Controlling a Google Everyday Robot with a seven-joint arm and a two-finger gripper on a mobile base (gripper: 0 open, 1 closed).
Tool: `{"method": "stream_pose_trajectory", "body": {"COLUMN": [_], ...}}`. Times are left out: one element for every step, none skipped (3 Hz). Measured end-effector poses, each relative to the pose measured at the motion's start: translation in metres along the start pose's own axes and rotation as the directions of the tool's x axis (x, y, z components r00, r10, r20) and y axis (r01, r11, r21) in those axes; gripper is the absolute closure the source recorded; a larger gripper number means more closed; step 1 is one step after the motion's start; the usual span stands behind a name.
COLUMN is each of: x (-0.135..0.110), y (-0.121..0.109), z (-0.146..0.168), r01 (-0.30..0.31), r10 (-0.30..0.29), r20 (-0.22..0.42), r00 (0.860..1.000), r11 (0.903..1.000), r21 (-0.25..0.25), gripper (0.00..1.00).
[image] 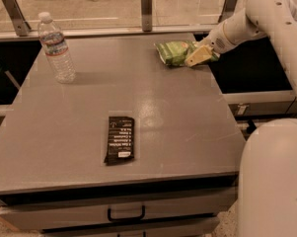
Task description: Move green jalapeno chip bag near rxbar chocolate
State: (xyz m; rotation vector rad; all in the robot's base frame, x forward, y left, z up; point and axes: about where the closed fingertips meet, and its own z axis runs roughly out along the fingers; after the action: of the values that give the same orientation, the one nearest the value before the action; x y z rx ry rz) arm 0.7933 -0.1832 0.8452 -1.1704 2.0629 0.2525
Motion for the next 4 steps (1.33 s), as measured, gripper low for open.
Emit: {"method": "stream_pose_trajectory", "body": {"x": [-0.013, -0.045, -0.099, -0.099], "y": [0.021, 0.055, 0.088, 0.088], "z": [0.001, -0.016, -0.058, -0.058], "r01": [-0.007, 0.063, 0.227, 0.228], "r10": [0.009, -0.050, -0.198, -0.198], "r20": [0.028, 0.087, 0.188, 0.188], "r00": [1.000, 0.995, 0.962, 0.962], "r11": [0.9972, 0.9859, 0.9623, 0.9622], "r21": [-0.074, -0.155, -0.149, -0.149], "gripper": [0.62, 0.85, 1.00, 1.00]}}
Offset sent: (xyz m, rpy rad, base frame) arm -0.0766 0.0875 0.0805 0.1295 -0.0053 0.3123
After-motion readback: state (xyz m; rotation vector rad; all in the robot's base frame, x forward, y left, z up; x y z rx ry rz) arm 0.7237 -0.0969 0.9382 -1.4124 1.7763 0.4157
